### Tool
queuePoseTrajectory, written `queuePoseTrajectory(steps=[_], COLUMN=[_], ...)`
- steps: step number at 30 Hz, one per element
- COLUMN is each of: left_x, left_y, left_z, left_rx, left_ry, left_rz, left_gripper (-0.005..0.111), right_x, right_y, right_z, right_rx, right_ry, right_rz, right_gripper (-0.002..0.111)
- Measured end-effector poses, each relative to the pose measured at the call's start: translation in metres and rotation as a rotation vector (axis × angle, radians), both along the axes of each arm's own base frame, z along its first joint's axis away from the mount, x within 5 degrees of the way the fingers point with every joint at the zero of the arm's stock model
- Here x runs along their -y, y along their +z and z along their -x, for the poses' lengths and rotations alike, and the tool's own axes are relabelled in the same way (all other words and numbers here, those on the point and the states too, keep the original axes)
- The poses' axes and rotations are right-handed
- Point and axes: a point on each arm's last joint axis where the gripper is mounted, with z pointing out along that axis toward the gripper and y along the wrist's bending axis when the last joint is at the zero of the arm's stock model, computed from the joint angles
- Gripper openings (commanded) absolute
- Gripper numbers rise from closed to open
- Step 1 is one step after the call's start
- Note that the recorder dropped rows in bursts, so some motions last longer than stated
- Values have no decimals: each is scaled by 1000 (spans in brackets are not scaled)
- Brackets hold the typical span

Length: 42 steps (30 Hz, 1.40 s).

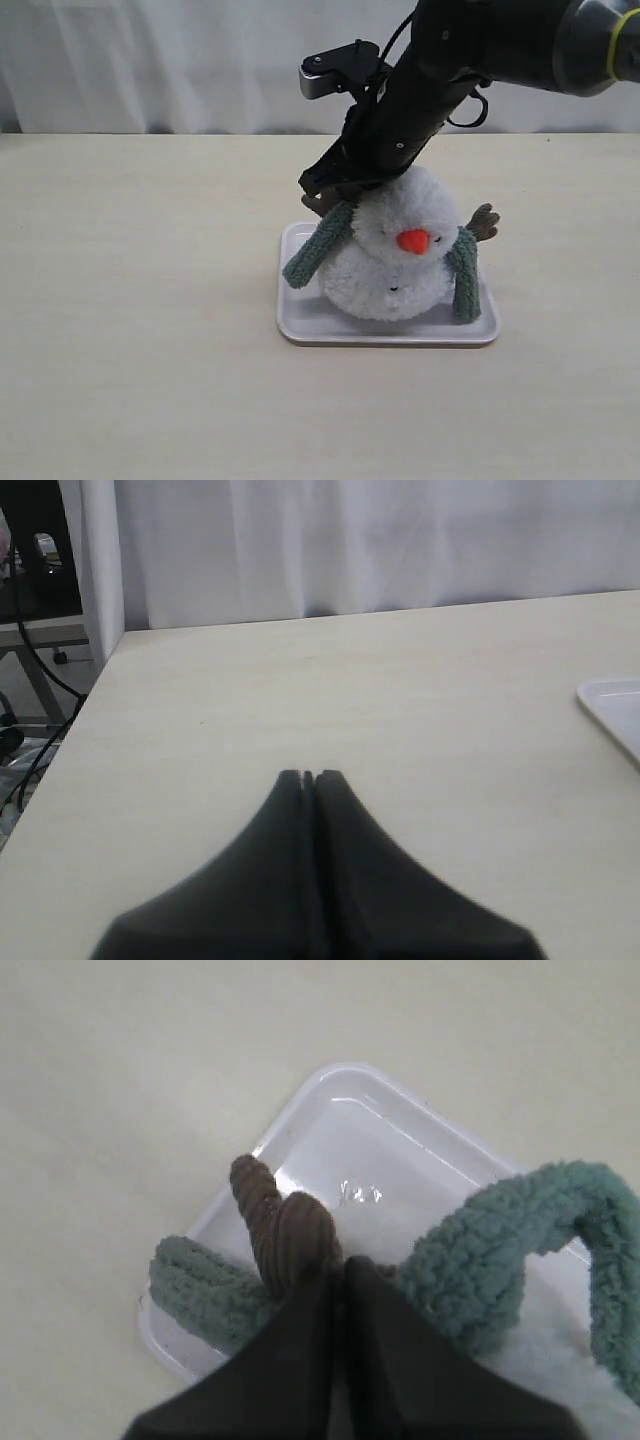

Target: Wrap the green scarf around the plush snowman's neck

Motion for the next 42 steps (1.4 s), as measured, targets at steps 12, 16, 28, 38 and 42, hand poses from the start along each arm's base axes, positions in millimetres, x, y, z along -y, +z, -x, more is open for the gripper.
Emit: queuePoseTrajectory(steps=[12, 16, 28, 38, 42], left_x=[0, 0, 0, 0, 0], left_y=[0, 0, 0, 0, 0], left_z=[0, 0, 0, 0, 0], left_rx=[0, 0, 0, 0, 0], left_ry=[0, 0, 0, 0, 0], left_rz=[0, 0, 0, 0, 0], left_gripper=[0, 0, 0, 0, 0], right_x=[-12, -13, -9, -6, -5], right_y=[-24, -27, 17, 38, 39], right_z=[4, 3, 12, 31, 41], right_rx=[-74, -81, 44, -41, -126], right_ry=[43, 45, 66, 64, 30], right_rz=[55, 57, -3, -55, -75], right_gripper=[4, 4, 6, 43, 43])
